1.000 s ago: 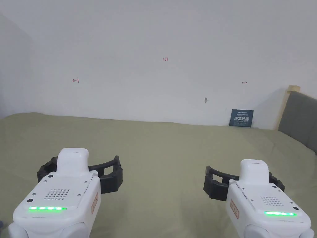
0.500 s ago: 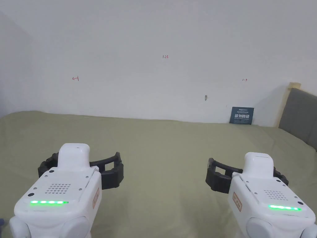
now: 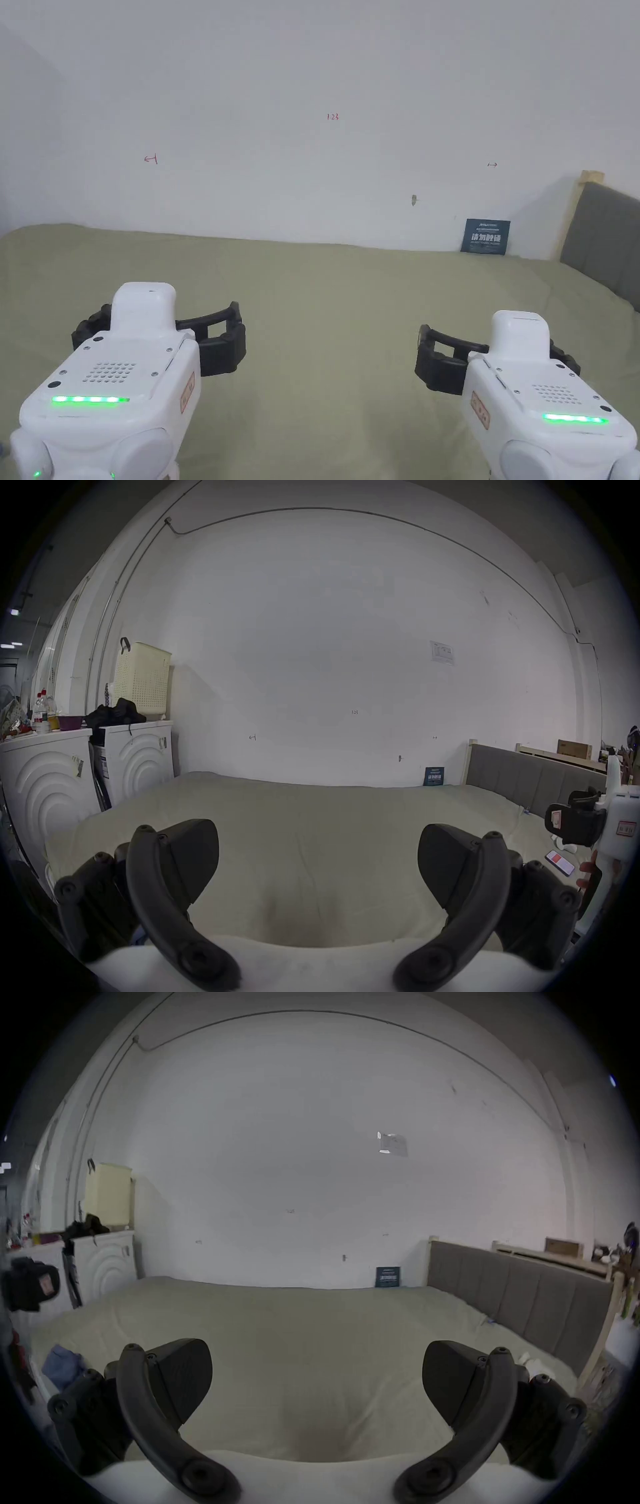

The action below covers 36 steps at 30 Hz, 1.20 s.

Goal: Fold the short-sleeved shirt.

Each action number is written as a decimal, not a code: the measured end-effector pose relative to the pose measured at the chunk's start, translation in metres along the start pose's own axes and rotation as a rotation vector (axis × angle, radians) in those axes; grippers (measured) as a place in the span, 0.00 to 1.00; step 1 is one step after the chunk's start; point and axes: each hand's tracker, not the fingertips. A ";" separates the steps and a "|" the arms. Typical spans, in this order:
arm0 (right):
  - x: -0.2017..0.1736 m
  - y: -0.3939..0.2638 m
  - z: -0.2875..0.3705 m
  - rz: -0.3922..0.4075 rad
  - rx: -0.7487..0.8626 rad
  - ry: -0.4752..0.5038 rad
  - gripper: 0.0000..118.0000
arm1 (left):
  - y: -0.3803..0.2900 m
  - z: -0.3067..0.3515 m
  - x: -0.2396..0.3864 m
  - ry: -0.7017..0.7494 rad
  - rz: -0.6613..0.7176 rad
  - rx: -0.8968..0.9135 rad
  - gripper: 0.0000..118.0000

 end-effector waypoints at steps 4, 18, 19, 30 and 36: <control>0.003 0.003 0.001 0.004 0.002 -0.007 1.00 | 0.002 0.002 -0.002 0.004 0.001 -0.009 1.00; 0.004 0.020 0.000 -0.090 -0.114 0.070 1.00 | 0.003 0.004 -0.021 -0.006 0.075 -0.027 1.00; 0.005 0.021 0.000 -0.102 -0.119 0.084 1.00 | 0.004 0.004 -0.021 -0.001 0.076 -0.027 1.00; 0.017 0.026 -0.002 -0.142 -0.154 0.107 1.00 | 0.014 0.007 -0.019 -0.024 0.078 -0.019 1.00; 0.024 0.029 -0.002 -0.187 -0.159 0.095 1.00 | 0.015 0.005 -0.014 -0.031 0.070 -0.029 1.00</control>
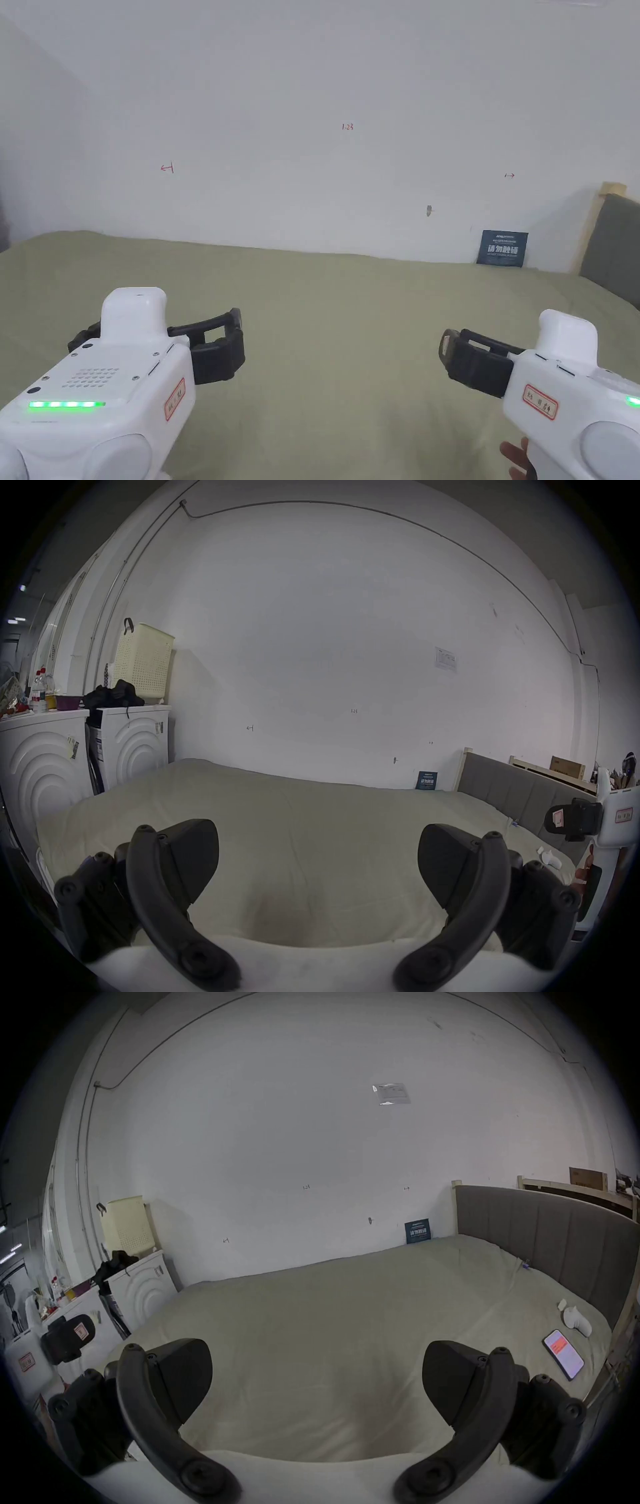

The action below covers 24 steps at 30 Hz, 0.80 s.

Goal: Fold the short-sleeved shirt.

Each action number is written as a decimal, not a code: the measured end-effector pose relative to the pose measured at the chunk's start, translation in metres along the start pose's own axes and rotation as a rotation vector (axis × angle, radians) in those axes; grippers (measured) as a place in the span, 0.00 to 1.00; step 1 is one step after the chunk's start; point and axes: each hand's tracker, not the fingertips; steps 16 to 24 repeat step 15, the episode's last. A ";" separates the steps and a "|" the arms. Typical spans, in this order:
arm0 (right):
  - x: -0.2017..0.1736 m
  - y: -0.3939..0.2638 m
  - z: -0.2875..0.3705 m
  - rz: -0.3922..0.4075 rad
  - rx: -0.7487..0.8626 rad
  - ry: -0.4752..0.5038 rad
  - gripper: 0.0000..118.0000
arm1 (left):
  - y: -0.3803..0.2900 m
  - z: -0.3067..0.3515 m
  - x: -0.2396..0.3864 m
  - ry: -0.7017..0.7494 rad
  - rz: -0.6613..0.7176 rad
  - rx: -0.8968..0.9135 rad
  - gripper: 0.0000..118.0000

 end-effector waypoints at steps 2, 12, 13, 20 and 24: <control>0.000 0.001 0.000 0.011 0.003 -0.023 1.00 | 0.000 0.000 0.002 -0.002 -0.008 -0.001 1.00; -0.015 0.012 0.011 0.139 0.037 -0.071 1.00 | 0.005 -0.001 0.006 -0.012 -0.024 -0.001 1.00; -0.014 0.012 0.011 0.121 0.050 -0.037 1.00 | 0.005 -0.001 0.006 -0.012 -0.025 0.000 1.00; -0.013 0.012 0.010 0.119 0.046 -0.028 1.00 | 0.005 -0.001 0.006 -0.014 -0.026 -0.003 1.00; -0.013 0.012 0.010 0.119 0.046 -0.028 1.00 | 0.005 -0.001 0.006 -0.014 -0.026 -0.003 1.00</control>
